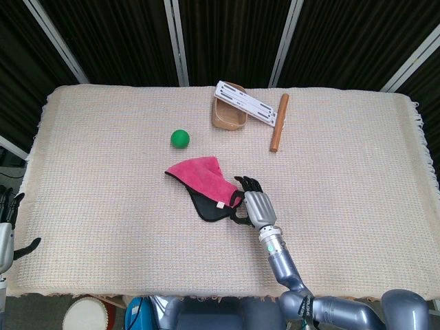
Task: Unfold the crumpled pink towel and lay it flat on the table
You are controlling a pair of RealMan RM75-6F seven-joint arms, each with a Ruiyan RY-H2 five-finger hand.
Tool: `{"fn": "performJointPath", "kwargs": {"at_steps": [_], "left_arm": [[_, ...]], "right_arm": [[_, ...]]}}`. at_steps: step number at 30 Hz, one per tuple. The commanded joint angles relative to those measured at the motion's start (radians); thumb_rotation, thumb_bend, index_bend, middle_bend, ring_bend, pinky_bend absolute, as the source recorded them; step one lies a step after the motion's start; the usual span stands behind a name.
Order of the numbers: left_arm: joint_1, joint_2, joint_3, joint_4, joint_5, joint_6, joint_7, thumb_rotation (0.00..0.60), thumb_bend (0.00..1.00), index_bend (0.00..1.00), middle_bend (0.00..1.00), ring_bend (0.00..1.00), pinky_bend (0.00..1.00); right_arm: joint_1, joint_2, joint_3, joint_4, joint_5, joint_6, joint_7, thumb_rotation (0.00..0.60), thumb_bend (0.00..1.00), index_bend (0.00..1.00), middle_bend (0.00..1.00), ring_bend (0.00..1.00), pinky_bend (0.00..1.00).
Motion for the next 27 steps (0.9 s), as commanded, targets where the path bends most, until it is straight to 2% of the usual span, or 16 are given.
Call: {"fn": "performJointPath", "kwargs": {"at_steps": [1,15,27], "left_arm": [[0.0,-0.001,0.001,0.0,0.002,0.002,0.0,0.6,0.05,0.1,0.0,0.0,0.03],[-0.001,-0.003,0.004,-0.001,0.007,0.0,-0.002,0.6,0.05,0.11,0.0,0.0,0.03],[-0.021,-0.022,0.0,-0.025,-0.015,-0.038,0.016,0.6,0.05,0.12,0.01,0.0,0.03]], "right_arm": [[0.003,-0.008,0.002,0.009,0.0,0.007,0.002,0.6,0.35,0.6,0.16,0.0,0.0],[-0.003,0.025,0.01,-0.03,0.002,0.033,0.006,0.6,0.42,0.63,0.18,0.0,0.0],[-0.007,0.193,0.09,-0.214,0.009,0.074,-0.045,0.6,0.5,0.63,0.17,0.0,0.0]]}}
